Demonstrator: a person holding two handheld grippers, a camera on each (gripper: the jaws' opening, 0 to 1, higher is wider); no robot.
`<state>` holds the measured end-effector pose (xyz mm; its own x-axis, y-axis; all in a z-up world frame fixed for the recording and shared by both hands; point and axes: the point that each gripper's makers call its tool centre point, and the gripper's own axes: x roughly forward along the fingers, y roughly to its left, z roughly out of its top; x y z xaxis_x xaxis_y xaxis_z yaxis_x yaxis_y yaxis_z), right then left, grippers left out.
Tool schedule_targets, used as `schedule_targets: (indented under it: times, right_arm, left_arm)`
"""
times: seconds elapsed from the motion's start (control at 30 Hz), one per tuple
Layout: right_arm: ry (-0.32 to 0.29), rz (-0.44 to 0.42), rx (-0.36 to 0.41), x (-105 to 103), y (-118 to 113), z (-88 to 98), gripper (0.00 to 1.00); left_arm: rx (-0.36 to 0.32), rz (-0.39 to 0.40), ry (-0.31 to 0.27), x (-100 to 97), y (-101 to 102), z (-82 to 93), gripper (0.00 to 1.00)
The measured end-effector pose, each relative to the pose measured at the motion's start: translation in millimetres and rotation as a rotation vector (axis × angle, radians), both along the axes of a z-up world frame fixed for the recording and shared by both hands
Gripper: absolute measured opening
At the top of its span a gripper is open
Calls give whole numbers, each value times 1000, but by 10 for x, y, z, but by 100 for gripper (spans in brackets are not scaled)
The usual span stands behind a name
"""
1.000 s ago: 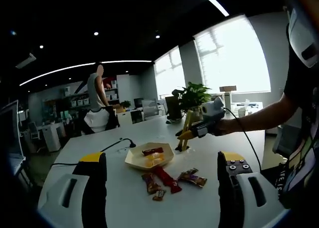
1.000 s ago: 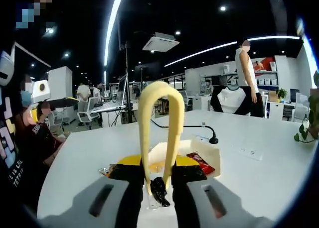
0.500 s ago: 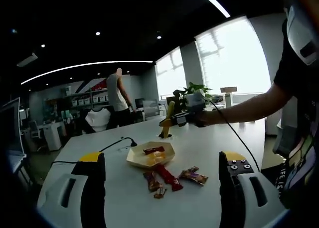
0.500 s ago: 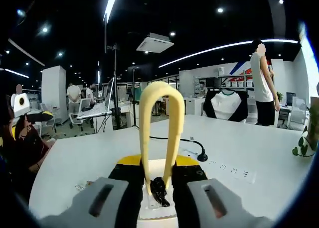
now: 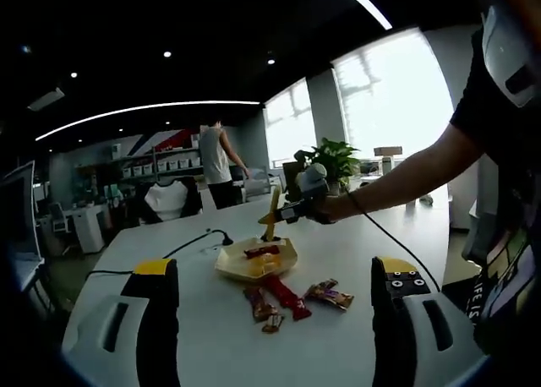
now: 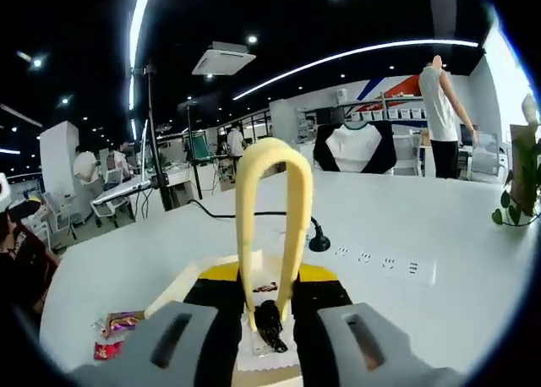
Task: Place the target food into the container with the food tongs after gripping and lifting it, then release it inside without dropping or visibly crushing the food.
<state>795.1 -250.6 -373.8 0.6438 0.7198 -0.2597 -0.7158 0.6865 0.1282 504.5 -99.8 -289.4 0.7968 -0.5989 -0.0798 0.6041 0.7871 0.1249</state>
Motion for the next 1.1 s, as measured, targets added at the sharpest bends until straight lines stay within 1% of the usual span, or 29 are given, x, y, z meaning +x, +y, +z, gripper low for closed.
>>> schedule_targets:
  times: [0.07,0.17,0.2,0.23,0.27,0.33,0.4,0.43,0.57,0.63,0.7,0.77,0.87,0.9,1.03,1.1]
  right_arm:
    - [5,-4,-30,-15,-15,-65,17]
    - [3,1,-34,-62,-6,-97,18]
    - [0,-10,-41,-68,-2,-100,18]
    - [-16,-24,-59,-57,-14,-97,20]
    - [-54,-33,-81,-32,-28,-73,21]
    - [-21,-27,-62,-52,-9,-79,22]
    - [-33,-30,-71,-48,-30,-63,22]
    - [-27,-30,-57,-53,-44,-49,22]
    - [-21,-35,-41,-83,-78,-25,23]
    - [-21,-37,-32,-98,-100,9,23]
    - [-28,-31,-10,-152,-104,87,23]
    - [-37,-27,-10,-178,-106,126,23]
    - [-56,-21,33,-239,-102,263,23]
    - [-52,-23,40,-245,-103,278,23]
    - [-60,-12,37,-331,-85,332,23]
    - [-101,2,24,-407,-72,362,23]
  left_arm:
    - [-4,-1,1,-3,-7,12,100]
    - [1,1,-8,-13,0,39,100]
    - [1,1,-6,-14,7,40,100]
    - [0,3,-2,-15,14,35,100]
    - [0,7,1,-14,21,28,100]
    - [6,3,4,-18,20,17,100]
    - [11,3,3,-16,16,17,100]
    - [12,2,3,-16,16,17,100]
    - [3,1,-4,-20,-5,50,100]
    - [5,-2,-6,-21,-17,55,100]
    - [4,-6,-8,-18,-28,68,100]
    - [4,-8,-10,-15,-32,74,100]
    - [-1,-10,-13,2,-58,82,100]
    - [-1,-13,-13,2,-71,83,100]
    - [-15,-14,-21,-8,-97,116,100]
    - [-33,7,-19,4,-72,127,100]
